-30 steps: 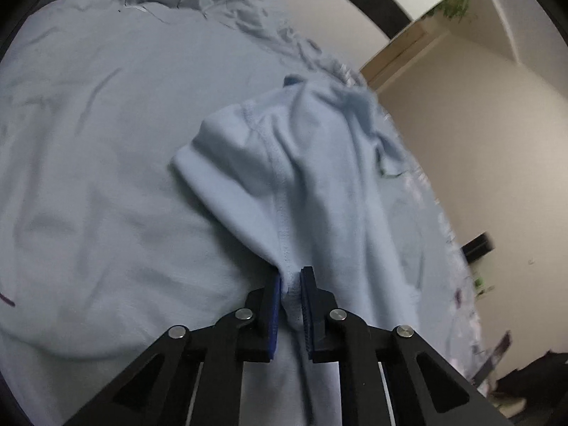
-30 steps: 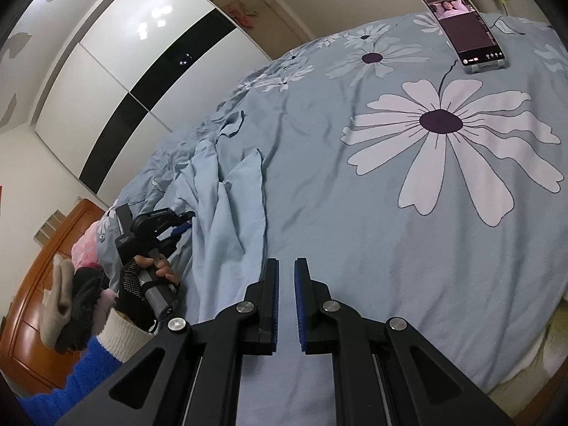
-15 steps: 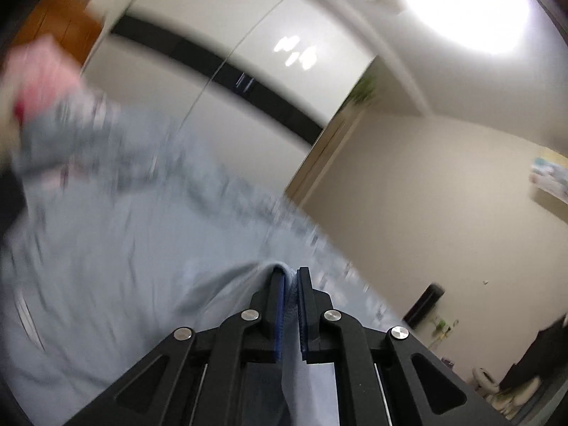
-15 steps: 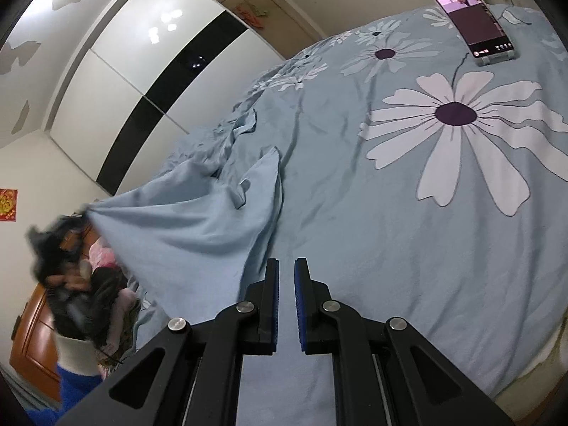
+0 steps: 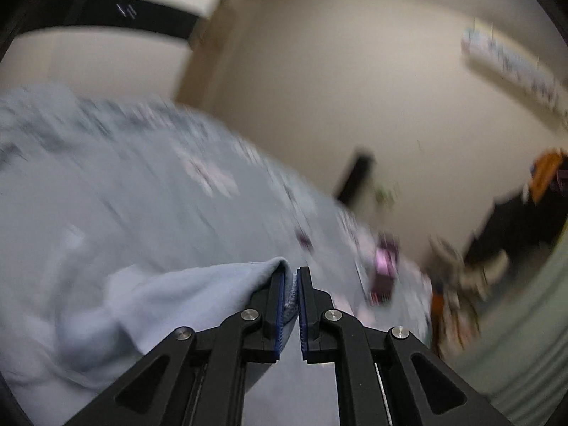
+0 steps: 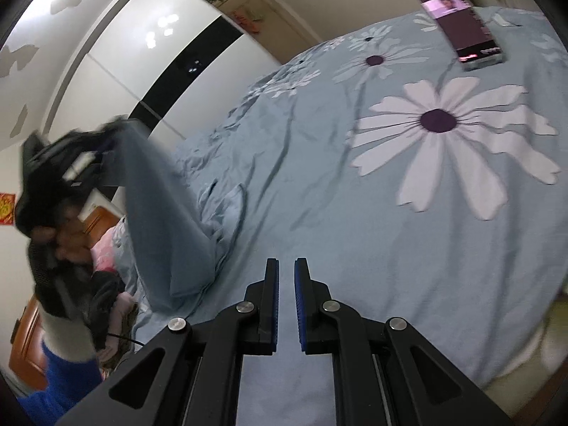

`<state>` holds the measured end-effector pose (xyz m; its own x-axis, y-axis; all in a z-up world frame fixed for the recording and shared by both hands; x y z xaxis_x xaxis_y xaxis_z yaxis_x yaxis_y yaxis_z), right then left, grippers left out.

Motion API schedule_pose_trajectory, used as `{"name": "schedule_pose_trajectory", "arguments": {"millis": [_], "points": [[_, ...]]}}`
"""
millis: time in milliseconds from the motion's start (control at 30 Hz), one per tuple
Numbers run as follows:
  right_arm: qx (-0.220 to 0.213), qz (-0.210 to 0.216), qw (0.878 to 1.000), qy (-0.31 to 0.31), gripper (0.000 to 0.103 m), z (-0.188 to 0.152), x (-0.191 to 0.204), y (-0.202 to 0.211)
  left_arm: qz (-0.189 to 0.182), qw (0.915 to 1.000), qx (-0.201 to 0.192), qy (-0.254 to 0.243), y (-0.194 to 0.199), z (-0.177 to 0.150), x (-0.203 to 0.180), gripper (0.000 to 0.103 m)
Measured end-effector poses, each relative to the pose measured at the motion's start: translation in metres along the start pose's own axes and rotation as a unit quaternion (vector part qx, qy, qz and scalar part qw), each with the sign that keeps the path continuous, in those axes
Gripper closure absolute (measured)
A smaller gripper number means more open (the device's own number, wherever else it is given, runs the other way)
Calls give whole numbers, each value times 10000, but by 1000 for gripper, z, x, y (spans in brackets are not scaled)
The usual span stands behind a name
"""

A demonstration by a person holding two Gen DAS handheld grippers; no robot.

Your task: Fold clothes

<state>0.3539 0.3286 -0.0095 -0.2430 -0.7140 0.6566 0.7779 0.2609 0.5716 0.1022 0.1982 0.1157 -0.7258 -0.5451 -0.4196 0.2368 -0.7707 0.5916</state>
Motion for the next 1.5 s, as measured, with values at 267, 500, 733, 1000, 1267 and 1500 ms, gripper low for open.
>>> {"name": "schedule_pose_trajectory", "arguments": {"millis": [267, 500, 733, 1000, 1267, 1500], "points": [[-64, -377, 9988, -311, 94, 2, -34, 19, -224, 9869, 1578, -238, -114, -75, -55, 85], [29, -414, 9990, -170, 94, 18, -33, 14, -591, 9901, 1237, -286, -37, -70, -24, 39], [339, -290, 9987, 228, 76, 48, 0, -28, 1341, 9900, 281, 330, 47, -47, 94, 31], [942, -415, 9785, 1789, 75, 78, 101, -115, 1398, 9807, 62, 1366, 81, -55, 168, 31], [1438, -1064, 9203, 3481, 58, 57, 184, -218, 1623, 9768, -39, 1400, 113, -93, 174, 31], [1430, -1260, 9244, 3305, 99, 61, 173, -227, 1663, 9747, 30, 1491, 117, -103, 184, 31]]}}
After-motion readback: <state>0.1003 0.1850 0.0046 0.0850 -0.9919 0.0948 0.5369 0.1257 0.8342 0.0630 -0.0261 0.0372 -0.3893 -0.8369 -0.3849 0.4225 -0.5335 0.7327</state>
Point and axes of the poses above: each gripper's, at about its wrist camera, not at the fingertips, and y roughly against the way its jaws point, x to its left, z to its top, the point moved 1 cm from there along -y, roughly the way its jaws point, and after that the axes turned 8 degrees about x, right-handed, at the moved point
